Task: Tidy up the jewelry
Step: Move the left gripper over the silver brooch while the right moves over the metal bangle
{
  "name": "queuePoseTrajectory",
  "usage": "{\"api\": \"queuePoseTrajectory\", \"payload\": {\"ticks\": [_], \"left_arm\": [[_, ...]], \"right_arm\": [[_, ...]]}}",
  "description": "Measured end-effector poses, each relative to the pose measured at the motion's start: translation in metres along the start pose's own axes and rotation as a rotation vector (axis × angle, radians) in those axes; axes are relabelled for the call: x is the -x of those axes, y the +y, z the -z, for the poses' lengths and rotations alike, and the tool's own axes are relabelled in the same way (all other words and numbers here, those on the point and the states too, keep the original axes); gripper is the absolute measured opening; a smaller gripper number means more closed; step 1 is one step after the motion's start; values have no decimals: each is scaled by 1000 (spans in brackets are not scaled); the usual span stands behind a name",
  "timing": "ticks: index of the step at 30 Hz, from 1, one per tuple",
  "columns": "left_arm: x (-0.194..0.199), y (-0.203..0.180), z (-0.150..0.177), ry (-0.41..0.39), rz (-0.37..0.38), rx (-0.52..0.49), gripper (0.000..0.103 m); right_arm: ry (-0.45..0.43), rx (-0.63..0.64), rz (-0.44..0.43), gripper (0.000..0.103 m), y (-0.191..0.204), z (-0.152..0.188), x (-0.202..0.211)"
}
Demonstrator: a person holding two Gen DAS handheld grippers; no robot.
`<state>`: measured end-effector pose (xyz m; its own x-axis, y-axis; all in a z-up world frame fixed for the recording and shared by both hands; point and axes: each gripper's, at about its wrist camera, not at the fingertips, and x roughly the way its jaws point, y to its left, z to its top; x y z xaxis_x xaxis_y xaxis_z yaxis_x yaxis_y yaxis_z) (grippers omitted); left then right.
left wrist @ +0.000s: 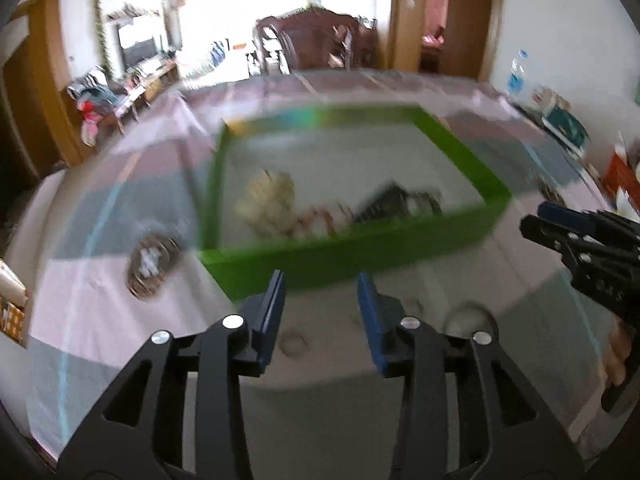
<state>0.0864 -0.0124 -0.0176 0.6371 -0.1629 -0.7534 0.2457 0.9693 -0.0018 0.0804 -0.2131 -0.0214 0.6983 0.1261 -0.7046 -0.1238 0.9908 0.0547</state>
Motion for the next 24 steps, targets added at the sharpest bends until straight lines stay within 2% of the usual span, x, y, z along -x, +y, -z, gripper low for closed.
{"api": "queuePoseTrajectory", "payload": {"ticks": [4,6,10,13,15,24], "left_arm": [[-30,-14,11,83,15,-27,44],[-38,-19,13,98,44,-33,51],[-52,-25,14,116,42,-37,51],[-61,-24,14,135,41,-32,39],[-66,-21,14,144,40,-17,25],[-56,-4,26,143,17,24,23]], "right_arm": [[78,-56,15,38,-10,20,-18],[106,-75,8,39,-13,28,-24],[127,-73,4,43,-11,38,-28],[134,-73,-6,43,-10,41,-29],[138,-73,-12,43,-9,44,-30],[154,-48,-61,43,-1,47,-33]]}}
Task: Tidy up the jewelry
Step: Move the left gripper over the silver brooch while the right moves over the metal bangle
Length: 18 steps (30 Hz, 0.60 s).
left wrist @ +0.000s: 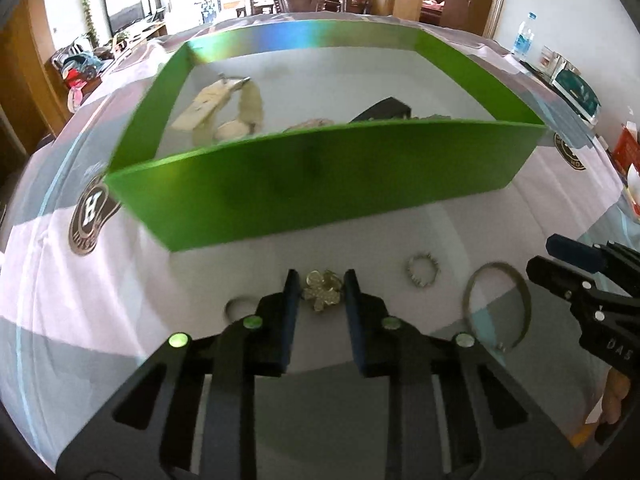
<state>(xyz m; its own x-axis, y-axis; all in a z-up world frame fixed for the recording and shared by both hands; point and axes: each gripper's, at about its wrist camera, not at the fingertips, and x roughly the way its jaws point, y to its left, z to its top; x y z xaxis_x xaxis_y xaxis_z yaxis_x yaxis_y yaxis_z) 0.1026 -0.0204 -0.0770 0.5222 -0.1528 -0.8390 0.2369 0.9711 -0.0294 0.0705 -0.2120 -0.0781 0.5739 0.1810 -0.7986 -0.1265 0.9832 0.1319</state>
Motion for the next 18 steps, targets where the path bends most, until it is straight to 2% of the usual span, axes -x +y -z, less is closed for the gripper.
{"api": "queuePoseTrajectory", "payload": {"ticks": [4,5,6,10,11,18], "left_arm": [[10,6,14,-3,10,8,23],[12,5,17,-2,11,7,23],[13,4,20,-1,13,3,23],[19,2,29,-4,23,-4,23],[20,3,31,-5,25,-3,23],[23,8,37,-7,33,10,23]], "right_arm": [[-12,38,-28,43,11,-1,2],[-12,48,-38,39,14,-2,0],[-8,59,-41,35,18,-3,-3],[29,66,-24,7,26,-3,-16],[25,68,-13,4,26,-3,-16],[40,5,82,4,9,1,-10]]}}
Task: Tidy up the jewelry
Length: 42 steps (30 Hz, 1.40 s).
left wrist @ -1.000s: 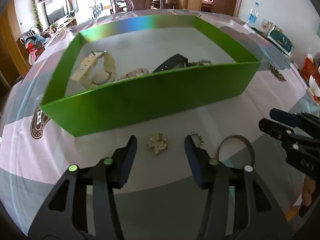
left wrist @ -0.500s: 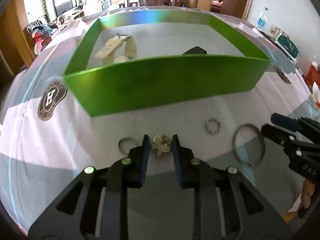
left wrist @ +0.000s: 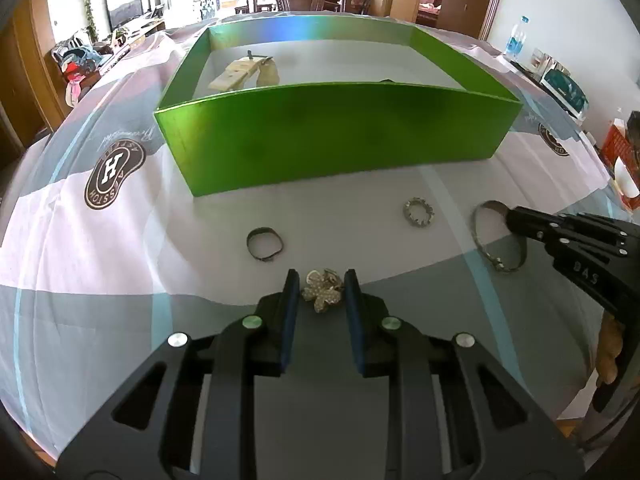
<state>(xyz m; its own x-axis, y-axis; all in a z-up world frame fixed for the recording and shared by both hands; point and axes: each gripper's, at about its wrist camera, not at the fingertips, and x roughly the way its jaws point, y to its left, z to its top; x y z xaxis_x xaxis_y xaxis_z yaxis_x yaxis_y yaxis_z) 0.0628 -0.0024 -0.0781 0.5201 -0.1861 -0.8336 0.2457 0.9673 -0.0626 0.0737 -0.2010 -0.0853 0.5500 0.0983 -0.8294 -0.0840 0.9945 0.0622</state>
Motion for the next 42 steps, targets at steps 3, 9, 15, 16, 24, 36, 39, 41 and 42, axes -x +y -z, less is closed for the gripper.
{"api": "queuePoseTrajectory", "payload": {"ticks": [3,9,15,16,24,36,39,41,42], "left_arm": [[0,-1,-2,0,3,2,25],[0,-1,-1,0,8,3,30],[-1,-3,-1,-4,-2,11,31],[-2,-4,-1,-5,-6,11,31],[-3,-5,-2,-9,-8,33,23],[-6,-8,-5,-11,-34,33,24],[-7,-8,-5,-10,-31,35,25],[-7,-9,-5,-11,-28,35,28],[-8,-11,-6,-11,-28,32,30]], "right_arm": [[17,15,5,5,2,7,4],[-1,21,-37,12,5,9,4],[-17,8,-36,12,4,4,1],[-21,9,-36,12,4,5,1],[-29,-74,-15,6,-17,7,5],[-25,-46,-26,7,-14,8,5],[-25,-43,-26,7,-13,7,5],[-28,-40,-26,7,-13,6,4],[-28,-39,-27,7,-13,5,4]]}}
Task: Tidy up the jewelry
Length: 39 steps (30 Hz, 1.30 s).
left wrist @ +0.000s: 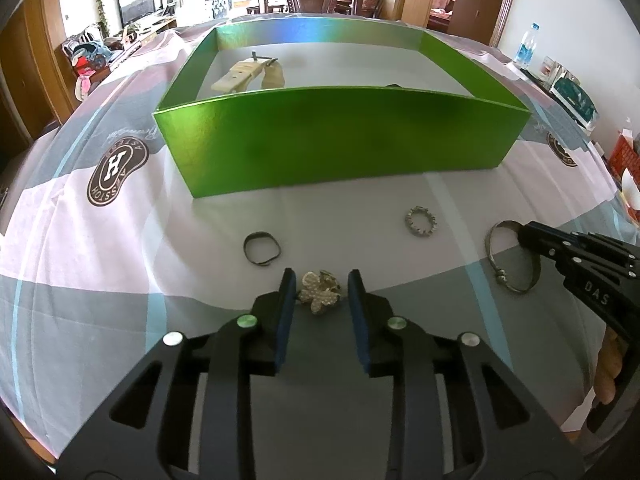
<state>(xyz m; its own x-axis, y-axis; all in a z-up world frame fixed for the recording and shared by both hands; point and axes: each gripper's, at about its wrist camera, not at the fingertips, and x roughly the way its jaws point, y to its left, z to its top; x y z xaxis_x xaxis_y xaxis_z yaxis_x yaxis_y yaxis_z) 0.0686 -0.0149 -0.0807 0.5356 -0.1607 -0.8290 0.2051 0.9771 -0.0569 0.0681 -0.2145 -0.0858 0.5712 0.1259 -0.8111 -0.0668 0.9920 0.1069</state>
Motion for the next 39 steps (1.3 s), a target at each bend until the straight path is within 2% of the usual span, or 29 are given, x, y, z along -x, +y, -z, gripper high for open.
{"api": "queuePoseTrajectory", "payload": {"ticks": [5,7,10,19,23,39], "left_arm": [[0,0,1,-2,0,-3,31],[0,1,2,-2,4,-1,31],[0,0,2,-4,-1,-7,31],[-1,-5,2,-6,-19,-14,31],[-2,-8,1,-7,-38,-21,27],[-2,-8,1,-8,-39,-23,28]], "right_arm": [[-2,8,5,8,2,0,-1],[-3,10,1,16,2,0,0],[-14,21,18,35,5,1,0],[-25,80,46,35,16,4,-2],[-24,100,38,29,19,5,-3],[-22,102,43,27,26,6,-3]]}}
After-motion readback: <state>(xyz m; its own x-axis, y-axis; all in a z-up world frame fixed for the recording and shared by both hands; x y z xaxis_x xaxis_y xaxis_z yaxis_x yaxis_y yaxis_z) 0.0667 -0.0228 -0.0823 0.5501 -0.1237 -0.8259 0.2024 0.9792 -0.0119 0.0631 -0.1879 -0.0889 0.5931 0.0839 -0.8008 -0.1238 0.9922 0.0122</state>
